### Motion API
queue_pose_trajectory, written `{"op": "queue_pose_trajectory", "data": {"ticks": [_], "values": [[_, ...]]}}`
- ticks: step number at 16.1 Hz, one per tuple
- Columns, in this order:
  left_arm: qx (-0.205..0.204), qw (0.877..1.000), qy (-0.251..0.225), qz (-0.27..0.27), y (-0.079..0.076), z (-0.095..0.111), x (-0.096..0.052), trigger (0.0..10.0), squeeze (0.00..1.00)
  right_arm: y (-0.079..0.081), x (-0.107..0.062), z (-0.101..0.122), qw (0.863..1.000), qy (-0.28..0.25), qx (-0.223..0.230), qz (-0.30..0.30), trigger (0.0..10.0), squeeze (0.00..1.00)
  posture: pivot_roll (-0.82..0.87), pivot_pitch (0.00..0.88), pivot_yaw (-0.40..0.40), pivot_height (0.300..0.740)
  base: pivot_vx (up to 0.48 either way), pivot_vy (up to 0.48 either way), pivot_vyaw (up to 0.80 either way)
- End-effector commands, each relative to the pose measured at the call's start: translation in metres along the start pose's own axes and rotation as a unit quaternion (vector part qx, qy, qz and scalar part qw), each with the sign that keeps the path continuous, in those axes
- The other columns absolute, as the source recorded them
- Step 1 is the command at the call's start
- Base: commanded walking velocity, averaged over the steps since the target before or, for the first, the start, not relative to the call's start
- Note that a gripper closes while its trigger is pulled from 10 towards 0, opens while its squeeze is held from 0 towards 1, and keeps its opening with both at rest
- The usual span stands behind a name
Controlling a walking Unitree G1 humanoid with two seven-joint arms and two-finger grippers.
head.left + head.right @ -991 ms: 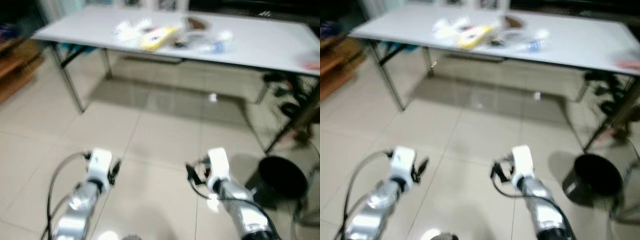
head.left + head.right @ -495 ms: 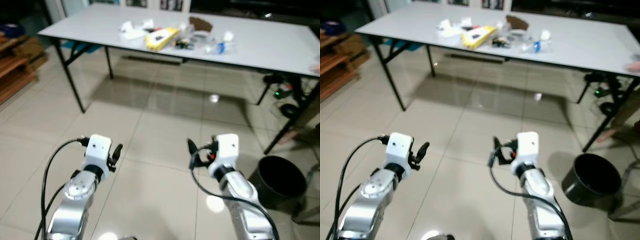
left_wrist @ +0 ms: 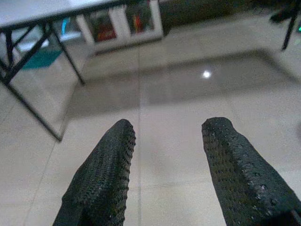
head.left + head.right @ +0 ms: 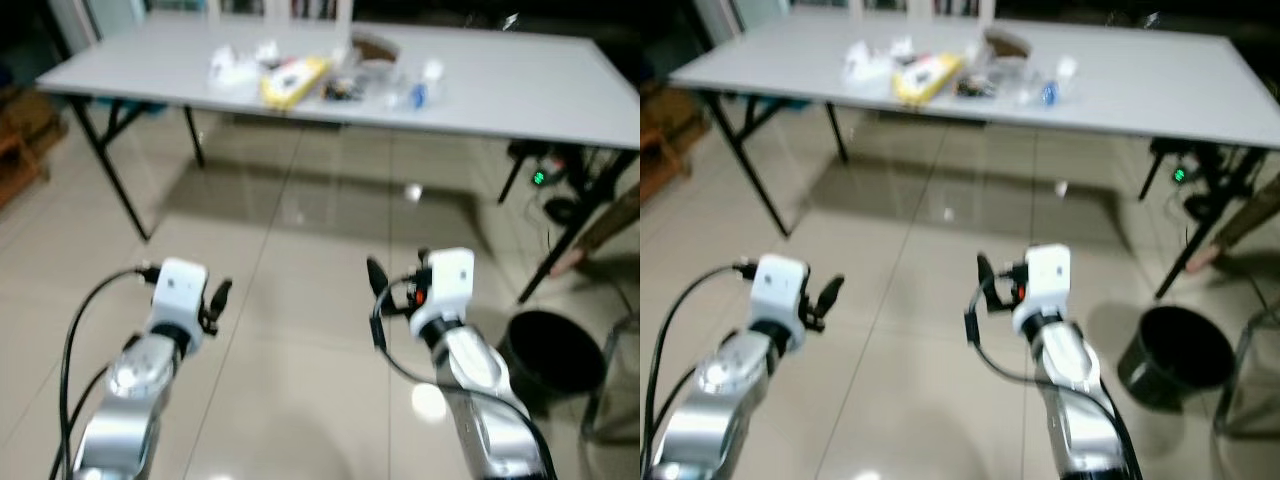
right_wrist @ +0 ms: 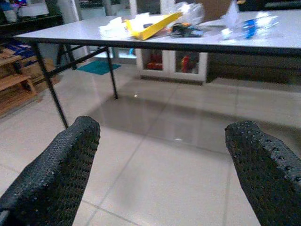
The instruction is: Picking trash to rubbish bin
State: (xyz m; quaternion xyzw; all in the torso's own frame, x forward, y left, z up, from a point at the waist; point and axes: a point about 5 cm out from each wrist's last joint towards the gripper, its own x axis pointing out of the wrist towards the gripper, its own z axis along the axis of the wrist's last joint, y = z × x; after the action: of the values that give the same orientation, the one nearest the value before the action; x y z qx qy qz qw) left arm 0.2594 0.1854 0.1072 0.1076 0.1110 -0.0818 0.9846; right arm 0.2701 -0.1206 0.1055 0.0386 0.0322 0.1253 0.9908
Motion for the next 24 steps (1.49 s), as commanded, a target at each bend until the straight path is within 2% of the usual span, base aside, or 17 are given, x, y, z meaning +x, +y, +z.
{"op": "queue_pose_trajectory", "data": {"ticks": [1, 2, 7, 13, 15, 18, 20, 24], "values": [[0.002, 1.000, 0.008, -0.017, -0.008, -0.001, -0.001, 10.0, 0.00, -0.005, -0.002, 0.002, 1.000, -0.002, 0.000, -0.013, 10.0, 0.00, -0.04, 0.053, 0.005, 0.740, 0.394, 0.000, 0.00], [0.005, 1.000, 0.011, -0.021, -0.010, -0.003, -0.002, 10.0, 0.00, -0.005, -0.002, 0.001, 1.000, -0.001, 0.009, -0.015, 10.0, 0.00, -0.04, 0.052, 0.005, 0.740, 0.394, 0.000, 0.00], [0.012, 0.999, 0.014, -0.026, -0.011, -0.004, -0.004, 10.0, 0.00, -0.004, -0.002, 0.003, 1.000, -0.003, 0.000, -0.008, 10.0, 0.00, -0.04, 0.048, 0.002, 0.740, 0.394, 0.000, 0.00], [0.011, 0.999, -0.017, -0.029, -0.009, 0.016, 0.005, 10.0, 0.00, -0.005, 0.002, 0.011, 1.000, -0.019, -0.009, -0.016, 10.0, 0.00, -0.05, 0.039, 0.005, 0.740, 0.418, 0.000, 0.00], [0.016, 0.999, -0.020, -0.032, -0.009, 0.018, 0.008, 10.0, 0.00, -0.007, 0.004, 0.012, 0.999, -0.021, 0.006, -0.027, 10.0, 0.00, -0.05, 0.040, 0.013, 0.740, 0.428, 0.000, 0.00], [0.015, 0.999, -0.031, -0.036, -0.009, 0.026, 0.014, 10.0, 0.00, -0.014, 0.003, 0.011, 0.999, -0.020, 0.008, -0.048, 10.0, 0.00, -0.06, 0.038, 0.029, 0.740, 0.429, 0.000, -0.75], [0.023, 0.999, -0.030, -0.040, -0.008, 0.026, 0.015, 10.0, 0.00, -0.013, 0.002, 0.010, 0.998, -0.018, 0.012, -0.053, 10.0, 0.00, -0.06, 0.036, 0.041, 0.740, 0.431, 0.000, -0.61], [0.029, 0.998, -0.032, -0.045, -0.004, 0.030, 0.019, 10.0, 0.00, -0.008, 0.003, 0.005, 0.998, -0.011, 0.016, -0.059, 10.0, 0.00, -0.05, 0.041, 0.059, 0.740, 0.430, 0.000, 0.00]]}}
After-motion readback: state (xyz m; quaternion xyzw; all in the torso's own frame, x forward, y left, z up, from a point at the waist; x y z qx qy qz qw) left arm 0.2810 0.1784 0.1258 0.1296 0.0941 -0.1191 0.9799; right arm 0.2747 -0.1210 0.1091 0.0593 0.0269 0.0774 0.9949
